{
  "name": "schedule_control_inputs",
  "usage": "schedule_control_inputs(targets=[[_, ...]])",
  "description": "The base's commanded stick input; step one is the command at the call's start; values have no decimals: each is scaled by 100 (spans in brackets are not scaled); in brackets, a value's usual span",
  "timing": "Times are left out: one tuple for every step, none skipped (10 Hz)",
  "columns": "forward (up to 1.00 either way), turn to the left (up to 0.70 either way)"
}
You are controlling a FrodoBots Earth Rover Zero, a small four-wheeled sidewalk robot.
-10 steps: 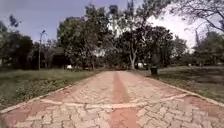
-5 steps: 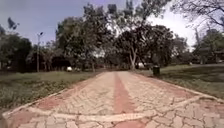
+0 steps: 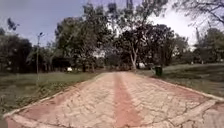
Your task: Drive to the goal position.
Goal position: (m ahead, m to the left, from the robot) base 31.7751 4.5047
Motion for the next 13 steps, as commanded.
schedule_control_inputs(targets=[[70,0],[70,0],[70,0],[70,0],[70,0],[70,0],[70,0],[70,0],[70,0],[70,0],[70,0],[70,0],[70,0]])
